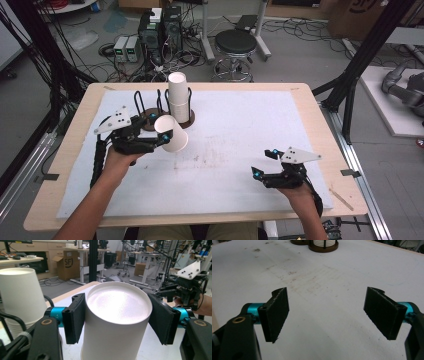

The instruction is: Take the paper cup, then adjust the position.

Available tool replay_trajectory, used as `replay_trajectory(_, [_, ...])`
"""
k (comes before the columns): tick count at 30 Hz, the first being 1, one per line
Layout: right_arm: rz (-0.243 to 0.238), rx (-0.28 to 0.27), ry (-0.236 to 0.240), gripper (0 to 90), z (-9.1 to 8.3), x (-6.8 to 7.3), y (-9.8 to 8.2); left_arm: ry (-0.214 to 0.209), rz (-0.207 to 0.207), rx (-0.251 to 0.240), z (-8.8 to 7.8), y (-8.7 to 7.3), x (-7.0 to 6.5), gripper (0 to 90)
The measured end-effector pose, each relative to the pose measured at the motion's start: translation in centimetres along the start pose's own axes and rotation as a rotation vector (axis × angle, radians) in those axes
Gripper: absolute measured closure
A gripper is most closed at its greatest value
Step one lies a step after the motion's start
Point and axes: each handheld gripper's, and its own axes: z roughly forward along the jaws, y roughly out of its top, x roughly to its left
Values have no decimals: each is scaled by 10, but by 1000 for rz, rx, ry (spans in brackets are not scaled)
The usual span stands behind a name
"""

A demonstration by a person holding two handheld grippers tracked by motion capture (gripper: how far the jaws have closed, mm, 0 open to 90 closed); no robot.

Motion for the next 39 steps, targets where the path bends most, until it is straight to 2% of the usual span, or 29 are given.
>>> replay_trajectory(9, [-10,-5,39,208,4,3,5,-39,7,9,10,-2,-9,342])
replay_trajectory(23, [-77,-23,139,208,17,19,18,-104,-3,20,30,-12,-19,342])
replay_trajectory(28, [-95,-22,185,208,27,26,23,-125,-14,18,35,-16,-24,343])
replay_trajectory(31, [-132,-23,235,208,38,34,32,-141,-14,22,39,-17,-28,343])
replay_trajectory(34, [-146,-25,255,208,42,37,37,-167,-4,34,42,-16,-32,343])
replay_trajectory(36, [-158,-30,288,208,50,39,44,-185,-5,38,45,-16,-34,343])
replay_trajectory(39, [-165,-26,304,208,57,41,47,-202,-9,37,47,-16,-36,343])
